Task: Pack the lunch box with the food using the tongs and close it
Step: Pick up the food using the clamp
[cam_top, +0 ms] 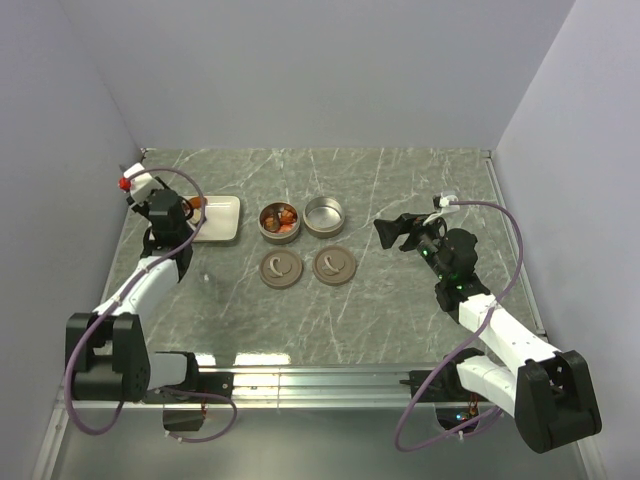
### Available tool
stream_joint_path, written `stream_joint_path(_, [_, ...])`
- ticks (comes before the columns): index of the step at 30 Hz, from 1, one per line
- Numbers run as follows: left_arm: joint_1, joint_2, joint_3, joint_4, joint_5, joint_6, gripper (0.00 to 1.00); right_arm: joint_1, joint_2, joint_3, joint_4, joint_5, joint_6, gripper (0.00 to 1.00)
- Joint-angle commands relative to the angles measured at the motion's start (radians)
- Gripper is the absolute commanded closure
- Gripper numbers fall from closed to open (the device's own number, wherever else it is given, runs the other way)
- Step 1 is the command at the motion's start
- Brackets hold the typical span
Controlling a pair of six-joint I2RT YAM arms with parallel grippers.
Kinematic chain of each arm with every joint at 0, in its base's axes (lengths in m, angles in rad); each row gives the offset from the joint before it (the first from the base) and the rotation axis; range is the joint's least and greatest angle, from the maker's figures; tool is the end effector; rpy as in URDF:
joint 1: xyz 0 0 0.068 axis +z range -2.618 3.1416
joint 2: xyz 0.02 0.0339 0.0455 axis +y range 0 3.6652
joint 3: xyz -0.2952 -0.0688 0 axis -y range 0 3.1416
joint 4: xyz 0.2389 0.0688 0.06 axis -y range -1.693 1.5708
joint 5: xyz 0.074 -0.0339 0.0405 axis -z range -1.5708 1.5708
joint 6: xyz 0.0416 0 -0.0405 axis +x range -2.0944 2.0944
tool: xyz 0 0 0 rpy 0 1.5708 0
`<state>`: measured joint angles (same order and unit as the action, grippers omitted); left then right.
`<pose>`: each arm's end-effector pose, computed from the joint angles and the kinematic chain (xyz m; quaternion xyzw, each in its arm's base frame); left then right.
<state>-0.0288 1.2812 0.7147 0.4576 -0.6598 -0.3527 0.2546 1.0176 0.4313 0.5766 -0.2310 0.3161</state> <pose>0.2763 0.0175 0.3072 -0.3270 0.6603 0.1171 0.6658 0.2024 0.0625 0.2814 -0.0594 0.7080 0.2753 0.6477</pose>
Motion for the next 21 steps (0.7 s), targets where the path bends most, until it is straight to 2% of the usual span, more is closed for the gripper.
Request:
stream_joint_path(1, [0.000,-0.066,-0.020,0.026,-0.064,0.023,0.57,-0.006,-0.007,0.020,0.037,-0.004,-0.008,0.01])
stream_joint_path(9, [0.000,-0.007,0.020,0.015,-0.169,0.081,0.53,-0.005,-0.010,0.017,0.037,-0.002,-0.008,0.01])
stream_joint_path(21, [0.026,0.102,0.066,0.043,-0.155,0.087,0.52,-0.005,-0.014,0.014,0.040,-0.008,-0.008,0.01])
